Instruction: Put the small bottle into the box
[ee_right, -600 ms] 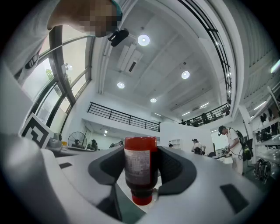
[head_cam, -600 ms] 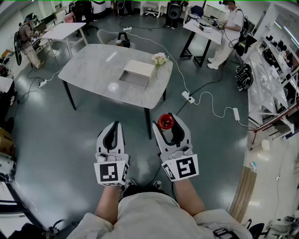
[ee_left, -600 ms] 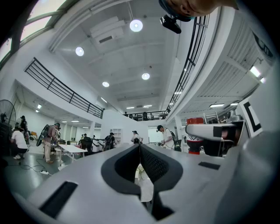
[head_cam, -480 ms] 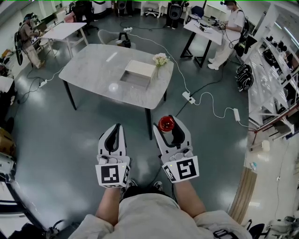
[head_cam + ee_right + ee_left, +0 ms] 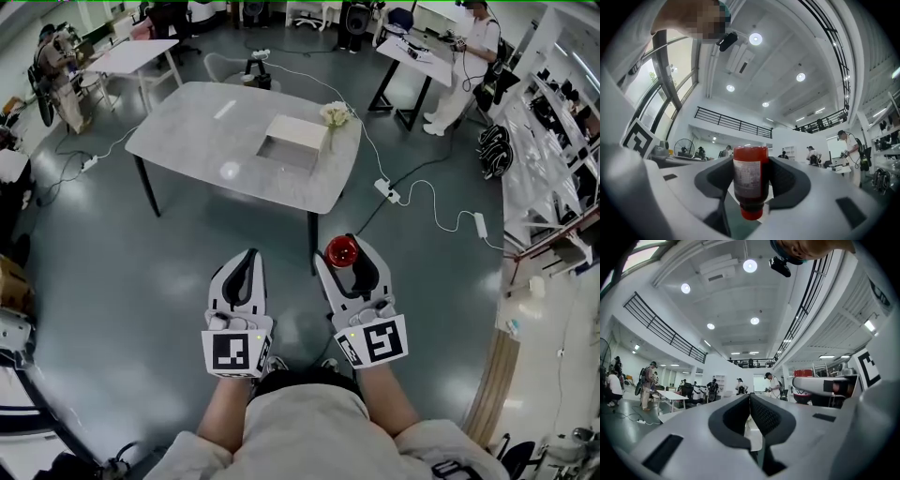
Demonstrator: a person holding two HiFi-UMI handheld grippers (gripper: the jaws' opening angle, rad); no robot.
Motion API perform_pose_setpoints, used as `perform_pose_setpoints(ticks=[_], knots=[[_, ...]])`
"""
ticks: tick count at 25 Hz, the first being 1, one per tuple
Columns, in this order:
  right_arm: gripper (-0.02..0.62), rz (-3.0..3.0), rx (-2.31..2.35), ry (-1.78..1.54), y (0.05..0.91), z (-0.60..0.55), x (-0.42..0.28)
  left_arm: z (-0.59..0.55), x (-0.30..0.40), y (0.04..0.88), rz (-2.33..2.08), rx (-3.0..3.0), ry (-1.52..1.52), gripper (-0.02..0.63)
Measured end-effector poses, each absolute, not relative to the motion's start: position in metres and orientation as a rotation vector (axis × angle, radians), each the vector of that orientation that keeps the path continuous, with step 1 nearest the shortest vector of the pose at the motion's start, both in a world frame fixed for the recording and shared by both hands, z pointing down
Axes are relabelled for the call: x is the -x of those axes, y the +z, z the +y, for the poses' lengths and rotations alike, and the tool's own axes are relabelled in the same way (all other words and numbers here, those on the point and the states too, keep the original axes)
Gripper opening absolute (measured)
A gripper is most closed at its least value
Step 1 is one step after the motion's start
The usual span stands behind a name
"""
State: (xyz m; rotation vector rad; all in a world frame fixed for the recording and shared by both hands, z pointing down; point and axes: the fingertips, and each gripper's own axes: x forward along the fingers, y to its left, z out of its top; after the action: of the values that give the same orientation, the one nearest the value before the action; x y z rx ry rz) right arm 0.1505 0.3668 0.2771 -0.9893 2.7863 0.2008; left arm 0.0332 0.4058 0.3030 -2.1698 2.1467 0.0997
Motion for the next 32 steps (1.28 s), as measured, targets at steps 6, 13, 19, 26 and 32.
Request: perform_pose_setpoints(ticks=[6, 13, 19, 26, 32], knots=[[0.233, 2.797, 1.020, 0.191, 0.288, 0.372, -0.140, 0.401, -0.022, 0.321, 2.122, 2.245, 0.101, 0.025], [0.233, 2.815, 1.047, 0.148, 0.300, 0.331, -0.118, 0.364, 0.003, 0.337, 2.135, 2.281, 0.072, 0.025], [0.233, 2.804, 0.965, 0.096, 0.306, 0.269, -0.087, 0.313, 0.035, 0.339, 2.172, 2.230, 0.059, 0.025], [0.233, 2.791, 0.862, 0.051, 0.302, 0.178, -0.059, 0.218, 0.059, 0.331, 2.179, 2.205, 0.053, 0.025], [0.233, 2.767, 0.797, -0.032, 0.287, 0.105, -0.044, 0.146, 0.065, 0.317, 2.176, 2.228, -0.008, 0.025]])
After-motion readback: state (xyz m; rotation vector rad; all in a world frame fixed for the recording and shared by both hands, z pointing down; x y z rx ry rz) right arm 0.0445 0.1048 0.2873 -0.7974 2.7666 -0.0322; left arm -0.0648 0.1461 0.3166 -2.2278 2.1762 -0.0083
